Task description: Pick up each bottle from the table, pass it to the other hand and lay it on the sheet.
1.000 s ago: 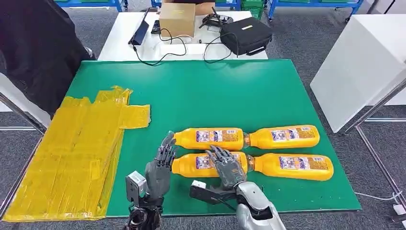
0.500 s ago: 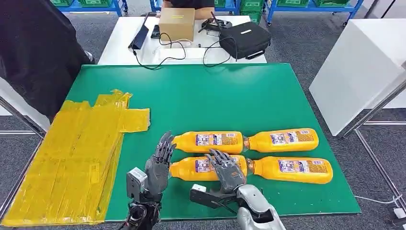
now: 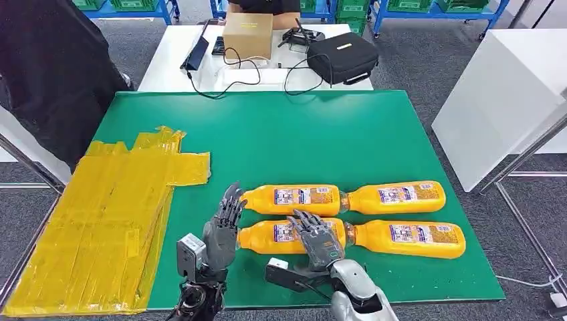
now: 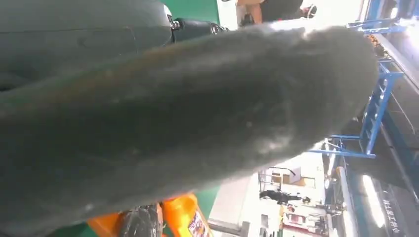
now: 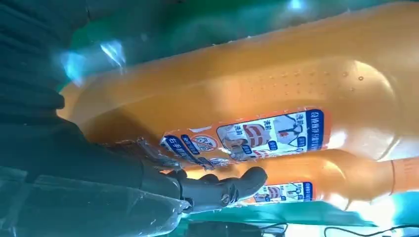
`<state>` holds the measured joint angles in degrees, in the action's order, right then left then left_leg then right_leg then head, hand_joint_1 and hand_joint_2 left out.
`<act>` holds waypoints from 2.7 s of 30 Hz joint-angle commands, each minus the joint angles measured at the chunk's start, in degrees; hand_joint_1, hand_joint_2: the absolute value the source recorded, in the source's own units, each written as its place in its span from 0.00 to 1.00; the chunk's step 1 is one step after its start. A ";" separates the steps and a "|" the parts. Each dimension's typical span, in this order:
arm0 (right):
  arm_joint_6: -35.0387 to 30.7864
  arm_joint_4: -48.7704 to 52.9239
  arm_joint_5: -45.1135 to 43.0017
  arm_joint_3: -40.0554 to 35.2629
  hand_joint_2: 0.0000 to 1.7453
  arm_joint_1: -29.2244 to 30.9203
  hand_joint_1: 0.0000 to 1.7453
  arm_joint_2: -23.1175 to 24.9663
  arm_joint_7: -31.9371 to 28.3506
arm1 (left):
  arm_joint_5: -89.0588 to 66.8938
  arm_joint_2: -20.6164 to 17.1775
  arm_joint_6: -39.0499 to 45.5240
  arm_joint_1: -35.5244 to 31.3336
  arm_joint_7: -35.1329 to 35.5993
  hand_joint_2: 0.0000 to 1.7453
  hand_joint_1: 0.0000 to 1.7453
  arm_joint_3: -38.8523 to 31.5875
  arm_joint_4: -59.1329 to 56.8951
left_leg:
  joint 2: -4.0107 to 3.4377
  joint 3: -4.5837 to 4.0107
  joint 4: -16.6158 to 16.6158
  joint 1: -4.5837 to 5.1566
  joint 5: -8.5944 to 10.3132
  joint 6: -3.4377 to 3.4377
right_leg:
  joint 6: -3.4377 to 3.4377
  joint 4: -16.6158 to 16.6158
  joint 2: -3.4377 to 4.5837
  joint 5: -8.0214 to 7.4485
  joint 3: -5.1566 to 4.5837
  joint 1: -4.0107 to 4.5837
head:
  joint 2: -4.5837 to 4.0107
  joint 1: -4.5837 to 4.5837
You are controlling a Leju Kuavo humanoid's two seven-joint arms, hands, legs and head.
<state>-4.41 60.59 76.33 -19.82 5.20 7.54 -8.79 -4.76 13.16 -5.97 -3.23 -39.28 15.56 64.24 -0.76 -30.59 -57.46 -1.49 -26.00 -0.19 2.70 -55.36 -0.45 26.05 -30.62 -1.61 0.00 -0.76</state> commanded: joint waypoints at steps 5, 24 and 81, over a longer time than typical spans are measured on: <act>6.81 -5.06 -3.61 2.88 1.00 -13.53 0.00 -6.12 3.52 | -1.75 -1.58 3.56 -0.73 -0.72 0.00 0.00 1.54 -3.15 | 0.81 -0.80 -0.15 0.05 0.44 -0.29 | -0.16 0.04 -0.75 -0.20 -0.42 -0.04 | 0.00 0.02; 6.41 -22.91 -6.71 4.95 1.00 -8.70 1.00 -4.33 2.10 | -1.79 -2.01 1.53 1.11 -0.72 0.00 0.00 -2.72 0.34 | 0.55 -1.13 -0.62 -0.01 0.15 -0.51 | -0.02 -0.03 -0.44 -0.26 -0.61 0.01 | 0.00 0.04; 8.74 26.74 -28.08 14.68 1.00 -11.57 1.00 5.12 -28.28 | 5.26 1.30 -7.59 3.76 -0.72 1.00 0.00 -14.48 -3.99 | 0.03 -3.49 -0.02 0.12 1.48 -0.53 | 0.30 0.57 0.20 -1.84 -2.34 -0.09 | 0.00 0.04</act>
<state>4.17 90.40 48.54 -4.55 -8.70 12.66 -37.00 0.59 14.43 -13.35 1.59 -39.28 1.14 63.60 -0.75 -34.28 -57.51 -1.38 -24.45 -0.66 3.23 -54.81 -0.29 24.15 -33.14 -1.72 0.00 -0.72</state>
